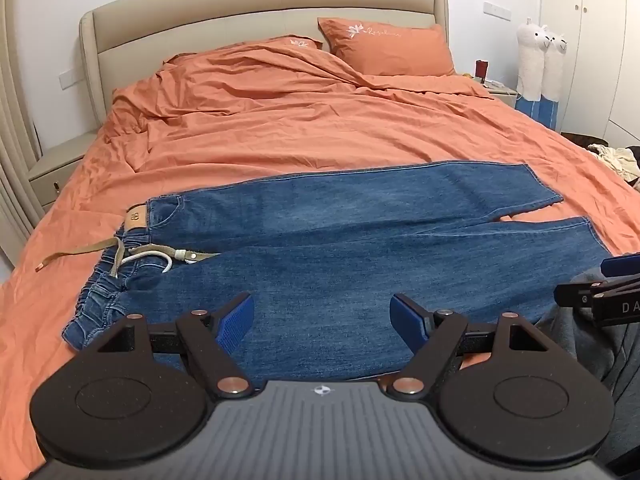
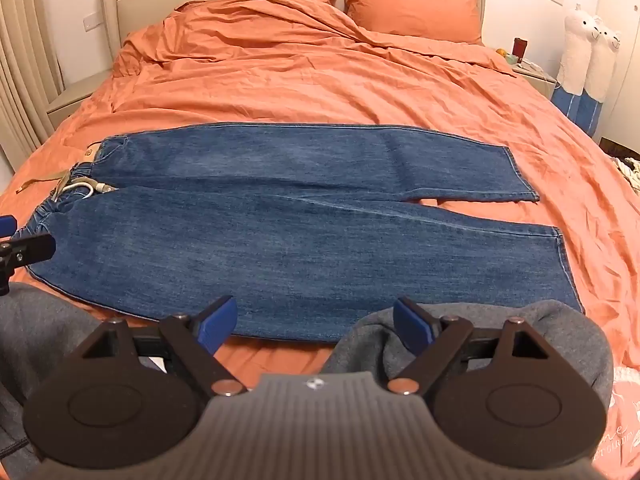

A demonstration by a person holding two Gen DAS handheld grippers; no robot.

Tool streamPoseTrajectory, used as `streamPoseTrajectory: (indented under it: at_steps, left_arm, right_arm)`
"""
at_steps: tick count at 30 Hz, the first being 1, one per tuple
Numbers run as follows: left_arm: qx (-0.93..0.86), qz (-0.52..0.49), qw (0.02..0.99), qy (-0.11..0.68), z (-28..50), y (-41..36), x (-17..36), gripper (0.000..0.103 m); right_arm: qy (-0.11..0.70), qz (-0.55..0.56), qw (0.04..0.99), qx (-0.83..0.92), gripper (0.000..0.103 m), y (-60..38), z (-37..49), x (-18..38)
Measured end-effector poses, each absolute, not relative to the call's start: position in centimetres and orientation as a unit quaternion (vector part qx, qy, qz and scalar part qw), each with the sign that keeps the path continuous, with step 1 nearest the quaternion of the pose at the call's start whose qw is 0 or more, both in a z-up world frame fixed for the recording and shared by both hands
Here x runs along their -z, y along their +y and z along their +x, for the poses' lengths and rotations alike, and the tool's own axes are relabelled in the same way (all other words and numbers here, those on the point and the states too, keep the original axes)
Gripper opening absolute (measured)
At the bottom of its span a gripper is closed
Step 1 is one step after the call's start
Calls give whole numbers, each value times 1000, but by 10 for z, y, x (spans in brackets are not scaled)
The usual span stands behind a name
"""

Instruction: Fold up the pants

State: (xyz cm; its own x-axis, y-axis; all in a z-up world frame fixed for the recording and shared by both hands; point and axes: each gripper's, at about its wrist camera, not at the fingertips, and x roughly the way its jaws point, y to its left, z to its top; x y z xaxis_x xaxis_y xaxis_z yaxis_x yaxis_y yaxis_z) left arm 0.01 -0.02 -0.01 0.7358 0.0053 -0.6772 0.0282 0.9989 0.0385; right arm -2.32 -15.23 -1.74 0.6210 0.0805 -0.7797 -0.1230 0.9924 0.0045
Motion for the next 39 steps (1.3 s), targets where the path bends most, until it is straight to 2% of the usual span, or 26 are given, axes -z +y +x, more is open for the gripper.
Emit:
streamPoseTrajectory:
  at_steps: [39]
  left_arm:
    - [-20,42,928,369,7,5,8,90]
  right_arm:
    - [409,-29,911,-37,82,-161,-13,9]
